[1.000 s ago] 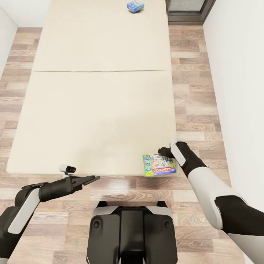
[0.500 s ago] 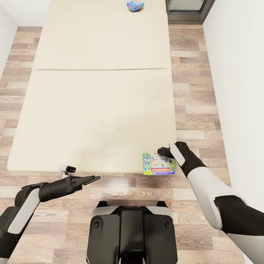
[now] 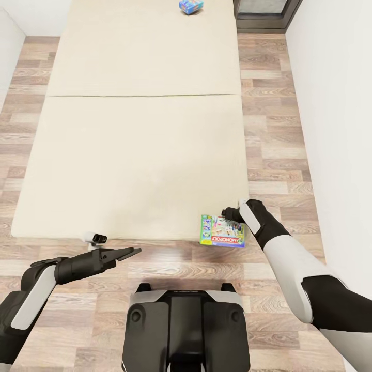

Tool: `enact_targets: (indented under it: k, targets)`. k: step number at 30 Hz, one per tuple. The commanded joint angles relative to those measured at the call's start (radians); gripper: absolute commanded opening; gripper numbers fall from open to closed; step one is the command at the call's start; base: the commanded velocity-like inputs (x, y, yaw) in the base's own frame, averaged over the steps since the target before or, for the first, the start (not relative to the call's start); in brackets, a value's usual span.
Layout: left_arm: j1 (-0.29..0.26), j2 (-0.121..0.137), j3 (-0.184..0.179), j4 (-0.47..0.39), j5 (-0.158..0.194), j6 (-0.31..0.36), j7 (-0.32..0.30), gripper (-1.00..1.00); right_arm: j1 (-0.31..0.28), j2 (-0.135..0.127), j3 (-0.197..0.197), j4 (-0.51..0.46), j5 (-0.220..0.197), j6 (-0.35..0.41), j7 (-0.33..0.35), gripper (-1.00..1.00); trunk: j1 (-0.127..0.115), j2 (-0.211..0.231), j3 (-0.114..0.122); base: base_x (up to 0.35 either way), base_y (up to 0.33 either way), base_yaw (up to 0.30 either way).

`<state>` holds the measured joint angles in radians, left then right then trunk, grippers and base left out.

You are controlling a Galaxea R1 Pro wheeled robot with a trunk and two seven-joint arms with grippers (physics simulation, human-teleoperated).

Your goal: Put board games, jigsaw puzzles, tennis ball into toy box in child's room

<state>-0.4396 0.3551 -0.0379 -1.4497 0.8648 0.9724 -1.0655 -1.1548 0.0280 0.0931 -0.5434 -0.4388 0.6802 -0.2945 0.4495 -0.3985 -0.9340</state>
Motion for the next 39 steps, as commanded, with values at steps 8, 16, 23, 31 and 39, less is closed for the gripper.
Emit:
enact_targets:
  k: [8, 16, 23, 31, 39]
  targets:
    - [-0.001, 0.001, -0.001, 0.000, 0.003, 0.005, -0.001, 1.00, 0.000, 0.000, 0.005, -0.001, -0.011, 0.002, -0.009, 1.00, 0.001, -0.002, -0.001, -0.062, 0.000, 0.000]
    - [0.000, 0.001, -0.001, 0.000, 0.003, 0.005, -0.001, 1.00, 0.000, 0.001, 0.005, -0.001, -0.011, 0.002, -0.009, 1.00, 0.001, -0.002, -0.001, -0.013, 0.000, 0.000]
    - [-0.001, 0.001, -0.002, 0.000, 0.003, 0.005, 0.000, 1.00, 0.000, 0.001, 0.005, -0.001, -0.011, 0.002, -0.009, 1.00, 0.001, -0.002, -0.001, -0.001, 0.000, 0.000]
    - [-0.001, 0.001, -0.001, 0.000, 0.003, 0.005, -0.001, 1.00, 0.000, 0.001, 0.005, -0.001, -0.011, 0.002, -0.009, 1.00, 0.001, -0.002, -0.001, -0.030, 0.000, 0.000]
    - [0.000, 0.001, -0.001, 0.000, 0.003, 0.005, -0.001, 1.00, 0.000, 0.001, 0.005, -0.001, -0.011, 0.002, -0.009, 1.00, 0.001, -0.002, -0.001, -0.049, 0.000, 0.000]
